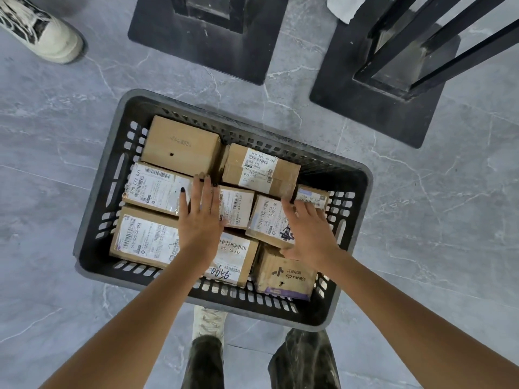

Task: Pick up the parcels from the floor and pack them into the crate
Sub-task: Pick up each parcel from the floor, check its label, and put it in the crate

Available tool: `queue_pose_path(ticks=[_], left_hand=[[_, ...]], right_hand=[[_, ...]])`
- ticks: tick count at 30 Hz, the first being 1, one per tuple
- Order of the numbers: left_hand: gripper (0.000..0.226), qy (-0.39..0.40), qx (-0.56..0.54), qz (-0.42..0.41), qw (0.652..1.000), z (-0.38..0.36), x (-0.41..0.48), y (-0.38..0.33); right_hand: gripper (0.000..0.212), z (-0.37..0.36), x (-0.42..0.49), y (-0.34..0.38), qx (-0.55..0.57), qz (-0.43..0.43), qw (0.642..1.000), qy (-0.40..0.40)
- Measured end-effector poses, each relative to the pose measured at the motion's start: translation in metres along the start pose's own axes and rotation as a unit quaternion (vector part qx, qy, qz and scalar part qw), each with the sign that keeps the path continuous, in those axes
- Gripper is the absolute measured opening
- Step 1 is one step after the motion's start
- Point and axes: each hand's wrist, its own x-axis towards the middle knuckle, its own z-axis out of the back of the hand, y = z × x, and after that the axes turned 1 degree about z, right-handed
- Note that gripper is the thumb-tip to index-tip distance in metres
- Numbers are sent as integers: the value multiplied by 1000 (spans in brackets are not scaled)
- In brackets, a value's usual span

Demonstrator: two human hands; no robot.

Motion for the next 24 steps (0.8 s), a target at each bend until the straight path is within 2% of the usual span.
queue_pose_path(ticks=[3, 5, 8, 11, 15, 19, 22, 24], left_hand=[[96, -7, -7, 2, 1000, -2, -3, -2], [97, 3, -14, -24, 1000, -3, -9, -4], [88, 12, -18, -50, 999, -1, -20, -6], [79, 36, -30, -67, 997, 5, -29, -9], [77, 85, 1, -84, 993, 10, -34, -12], [81, 96, 4, -90, 991, 11, -35, -10], [78, 99, -10, -81, 992, 11, -34, -11], [77, 103, -38, -71, 991, 12, -36, -13]], right_hand=[[116, 6, 11, 13, -70, -9, 997, 31], [117, 13, 16, 18, -125, -16, 990, 59], [118, 18, 24, 25, -193, -34, 978, 74], [110, 14, 32, 39, -210, -38, 975, 69], [105, 2, 31, 51, -142, -33, 988, 40], [99, -5, 18, 38, -85, -16, 996, -7], [109, -8, 8, 26, -53, -22, 998, -23], [116, -9, 0, 21, 23, -55, 997, -46]])
